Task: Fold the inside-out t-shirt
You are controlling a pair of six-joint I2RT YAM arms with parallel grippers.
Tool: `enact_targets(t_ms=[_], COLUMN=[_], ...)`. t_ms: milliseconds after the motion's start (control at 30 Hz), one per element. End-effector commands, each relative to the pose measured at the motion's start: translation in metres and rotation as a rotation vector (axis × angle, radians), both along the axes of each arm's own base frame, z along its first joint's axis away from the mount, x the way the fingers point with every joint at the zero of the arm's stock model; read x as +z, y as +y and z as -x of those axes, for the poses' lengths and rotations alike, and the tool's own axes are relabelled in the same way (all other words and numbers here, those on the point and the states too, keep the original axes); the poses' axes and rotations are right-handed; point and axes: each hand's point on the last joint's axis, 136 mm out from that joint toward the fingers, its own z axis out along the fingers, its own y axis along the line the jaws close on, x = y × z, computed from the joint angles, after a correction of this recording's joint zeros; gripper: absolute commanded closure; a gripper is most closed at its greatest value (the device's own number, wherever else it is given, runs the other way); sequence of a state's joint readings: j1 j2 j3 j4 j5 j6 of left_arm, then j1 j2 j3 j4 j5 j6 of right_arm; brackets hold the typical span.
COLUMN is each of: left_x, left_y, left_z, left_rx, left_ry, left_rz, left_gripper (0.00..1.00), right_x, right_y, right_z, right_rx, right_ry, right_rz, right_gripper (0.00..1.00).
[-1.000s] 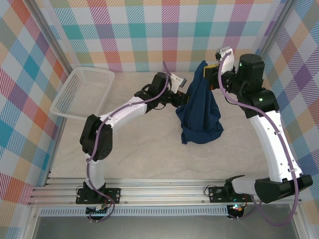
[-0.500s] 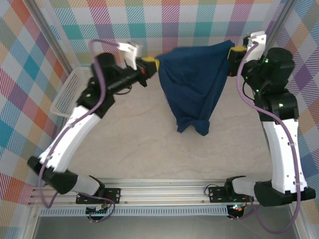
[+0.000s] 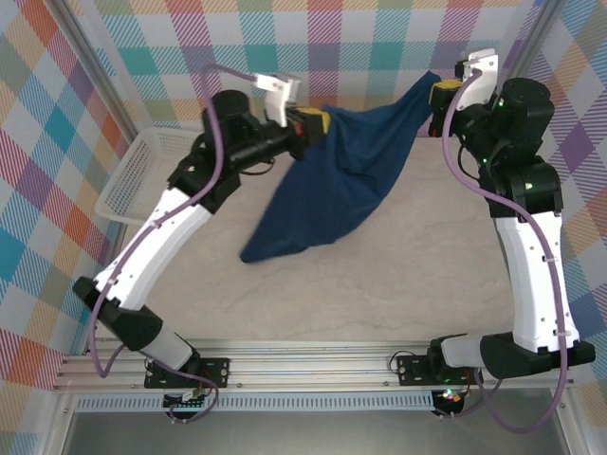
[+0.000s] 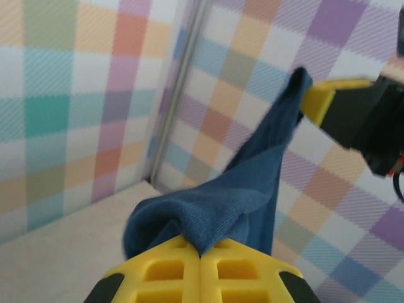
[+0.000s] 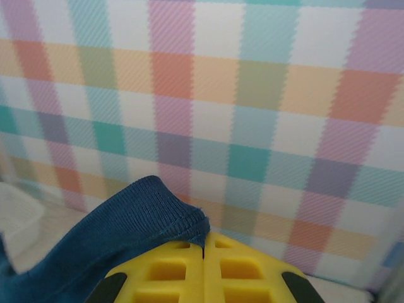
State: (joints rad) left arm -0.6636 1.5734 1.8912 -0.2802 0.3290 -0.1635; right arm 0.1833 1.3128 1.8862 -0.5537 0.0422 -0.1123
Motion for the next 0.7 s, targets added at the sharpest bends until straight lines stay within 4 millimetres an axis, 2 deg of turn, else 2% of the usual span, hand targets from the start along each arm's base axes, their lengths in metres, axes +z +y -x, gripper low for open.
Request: enact_targets(t_ms=[0,67,167,267,400,500,533,600,667], left_x=[0.015,0.017,0.026,0.026,0.001,-0.043,-0.064,-0.111,-0.178], left_y=[-0.023,-0.033,-0.034,-0.023,-0.001,0.021,0.029,0.042,0.051], left_z=[0.025,0.027,0.030,0.028,0.012,-0.001,-0.004,-0.003,0.004], left_rx=[-0.083,-0.131,-0.148,-0.096,0.025,0.142,0.180,0.231,0.259], left_ry=[-0.033,-0.020,-0.028,-0.033,0.012,0.086,0.123,0.204,0.323], left_rz=[-0.035,-0.020,0.010,0.012,0.022,0.020,0.020,-0.003,-0.043], left_gripper=[1.00,1.00,1.00,1.00,1.00,1.00,1.00,1.00,1.00], right_x=[0.044,0.050,0.060,0.067,0.053,0.012,-0.010,-0.060,-0.129], right_y=[-0.059,-0.073,-0.070,-0.046,0.006,0.066,0.087,0.132,0.179], right_z=[0.025,0.025,0.014,-0.004,-0.033,-0.058,-0.066,-0.076,-0.080], right_rx=[-0.253,-0.294,-0.264,-0.128,0.123,0.307,0.366,0.483,0.583], right_ry=[-0.169,-0.181,-0.175,-0.166,-0.100,0.017,0.077,0.205,0.372], right_rz=[-0.003,-0.005,0.012,-0.001,-0.063,-0.051,-0.051,-0.045,-0.032], right_gripper=[1.00,1.00,1.00,1.00,1.00,1.00,1.00,1.00,1.00])
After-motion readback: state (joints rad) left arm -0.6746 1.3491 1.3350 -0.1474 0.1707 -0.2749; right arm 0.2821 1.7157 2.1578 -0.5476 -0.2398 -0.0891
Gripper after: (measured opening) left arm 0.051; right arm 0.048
